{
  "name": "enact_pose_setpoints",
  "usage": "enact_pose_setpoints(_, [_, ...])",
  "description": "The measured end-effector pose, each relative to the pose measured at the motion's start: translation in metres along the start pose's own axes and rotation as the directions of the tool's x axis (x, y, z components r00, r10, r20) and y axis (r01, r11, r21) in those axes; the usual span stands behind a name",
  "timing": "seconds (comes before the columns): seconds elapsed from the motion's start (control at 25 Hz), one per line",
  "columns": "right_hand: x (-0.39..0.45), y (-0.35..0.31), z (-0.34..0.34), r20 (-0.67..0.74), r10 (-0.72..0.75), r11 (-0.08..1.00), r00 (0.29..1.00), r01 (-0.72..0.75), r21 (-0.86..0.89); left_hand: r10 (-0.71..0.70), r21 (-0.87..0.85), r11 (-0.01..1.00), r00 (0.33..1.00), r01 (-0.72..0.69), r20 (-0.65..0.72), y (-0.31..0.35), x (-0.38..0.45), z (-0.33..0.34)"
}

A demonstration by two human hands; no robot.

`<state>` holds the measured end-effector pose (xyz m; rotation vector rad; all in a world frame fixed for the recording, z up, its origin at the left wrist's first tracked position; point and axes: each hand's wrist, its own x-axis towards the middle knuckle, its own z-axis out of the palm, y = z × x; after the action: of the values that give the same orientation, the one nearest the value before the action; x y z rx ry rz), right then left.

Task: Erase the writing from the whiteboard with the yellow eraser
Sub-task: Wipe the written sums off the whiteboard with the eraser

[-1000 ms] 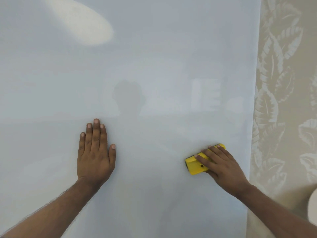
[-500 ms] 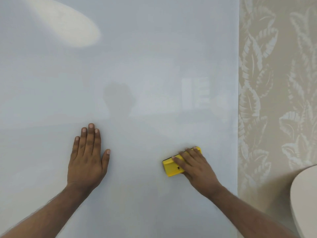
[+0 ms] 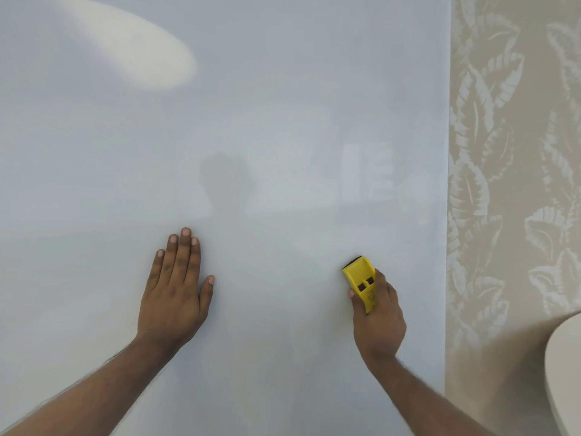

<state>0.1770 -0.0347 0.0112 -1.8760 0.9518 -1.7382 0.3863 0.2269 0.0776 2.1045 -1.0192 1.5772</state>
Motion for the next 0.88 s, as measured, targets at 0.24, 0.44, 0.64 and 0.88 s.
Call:
enact_pose_setpoints(0.24, [-0.042, -0.046, 0.015, 0.107, -0.116, 0.993, 0.987, 0.113, 0.032, -0.013, -0.027, 1.0, 1.0, 0.013, 0.007, 0.007, 0.0, 0.001])
enact_pose_setpoints(0.44, [-0.059, -0.068, 0.009, 0.358, -0.216, 0.976, 0.908, 0.186, 0.117, 0.018, -0.076, 0.997, 1.0, -0.016, 0.022, 0.006, -0.001, -0.009])
enact_pose_setpoints(0.64, [-0.063, -0.09, 0.002, 0.578, -0.463, 0.876, 0.672, 0.445, 0.186, 0.118, -0.187, 0.976, 0.993, -0.114, 0.008, -0.002, -0.003, -0.028])
enact_pose_setpoints(0.88, [-0.05, -0.1, -0.004, 0.556, -0.589, 0.756, 0.586, 0.644, 0.122, 0.5, -0.409, 0.821, 0.847, -0.398, 0.181, -0.003, -0.003, -0.037])
